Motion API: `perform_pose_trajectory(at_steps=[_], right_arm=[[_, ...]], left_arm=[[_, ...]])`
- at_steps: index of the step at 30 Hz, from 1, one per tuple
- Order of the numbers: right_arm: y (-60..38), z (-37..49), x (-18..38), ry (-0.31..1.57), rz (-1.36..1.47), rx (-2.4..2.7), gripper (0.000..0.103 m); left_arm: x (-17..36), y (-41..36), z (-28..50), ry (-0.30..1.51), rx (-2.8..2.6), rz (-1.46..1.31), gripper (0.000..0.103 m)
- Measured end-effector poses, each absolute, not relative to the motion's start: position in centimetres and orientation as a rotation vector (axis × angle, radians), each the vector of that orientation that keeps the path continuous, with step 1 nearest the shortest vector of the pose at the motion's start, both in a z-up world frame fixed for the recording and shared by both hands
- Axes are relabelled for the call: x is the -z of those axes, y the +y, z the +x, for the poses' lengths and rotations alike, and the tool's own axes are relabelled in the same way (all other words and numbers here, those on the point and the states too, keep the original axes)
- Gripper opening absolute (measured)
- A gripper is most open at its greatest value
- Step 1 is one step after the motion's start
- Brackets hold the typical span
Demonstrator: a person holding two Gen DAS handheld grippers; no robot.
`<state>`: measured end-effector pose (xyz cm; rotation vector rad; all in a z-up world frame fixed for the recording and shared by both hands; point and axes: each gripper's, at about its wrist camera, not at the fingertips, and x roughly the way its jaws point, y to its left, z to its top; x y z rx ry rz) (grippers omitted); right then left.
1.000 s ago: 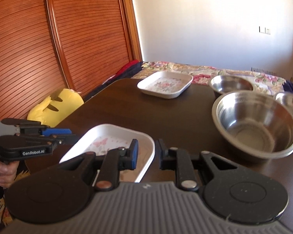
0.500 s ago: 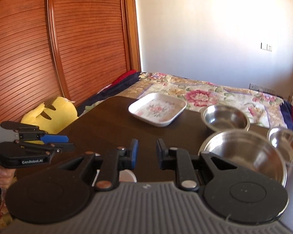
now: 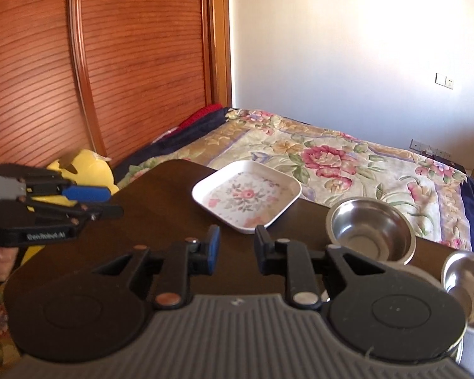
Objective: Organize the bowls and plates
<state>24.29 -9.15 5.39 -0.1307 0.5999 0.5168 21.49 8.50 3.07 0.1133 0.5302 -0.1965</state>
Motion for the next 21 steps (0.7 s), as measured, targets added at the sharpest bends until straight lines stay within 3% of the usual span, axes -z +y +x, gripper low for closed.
perform_pose_trajectory(at_steps=[4,8,12,21], right_arm=[[-8.9,26.6,-4.9,0.635,-0.127,-0.507,0.029],[-8.5,29.0,-4.3,0.677,-0.117,-0.495,0.033],[-8.0,31.1,-3.8,0.715,-0.094,-0.5,0.044],[-6.3,34.3,-1.9,0.785,-0.113,-0.493,0.046]], left_arm=[[-3.2,8.6,23.4,0.523,0.199,0.115,0.041],[-2.8,8.7,25.4,0.529,0.199,0.124,0.053],[-1.9,9.1,27.3,0.542,0.203,0.12,0.055],[0.5,9.7,31.5,0.593,0.217,0.123,0.055]])
